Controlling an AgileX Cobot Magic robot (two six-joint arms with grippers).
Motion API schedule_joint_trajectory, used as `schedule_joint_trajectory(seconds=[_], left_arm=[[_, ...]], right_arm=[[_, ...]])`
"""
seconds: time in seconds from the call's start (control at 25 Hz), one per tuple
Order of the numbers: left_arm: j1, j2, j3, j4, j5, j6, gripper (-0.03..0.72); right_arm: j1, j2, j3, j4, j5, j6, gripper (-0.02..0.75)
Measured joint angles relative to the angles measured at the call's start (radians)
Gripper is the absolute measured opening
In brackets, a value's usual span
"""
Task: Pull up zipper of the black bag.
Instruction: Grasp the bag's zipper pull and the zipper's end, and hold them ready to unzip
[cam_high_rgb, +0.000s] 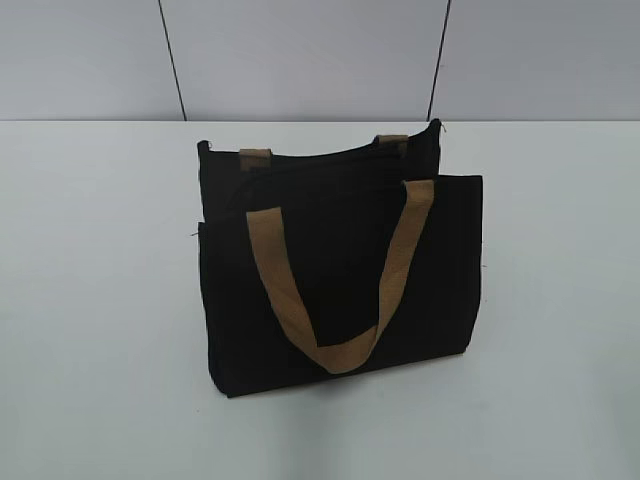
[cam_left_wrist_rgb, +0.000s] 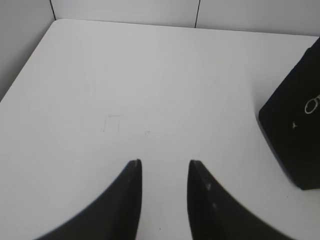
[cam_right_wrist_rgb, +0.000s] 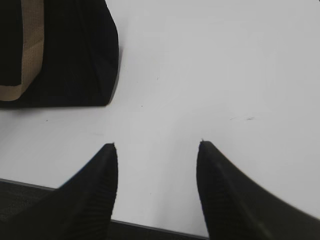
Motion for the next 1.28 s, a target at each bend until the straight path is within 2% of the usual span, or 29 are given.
schedule_joint_trajectory(seconds=[1.28], left_arm=[[0.0,0.0,0.0,0.0,0.0,0.0,0.238]], right_arm=[[0.0,0.0,0.0,0.0,0.0,0.0,0.4]])
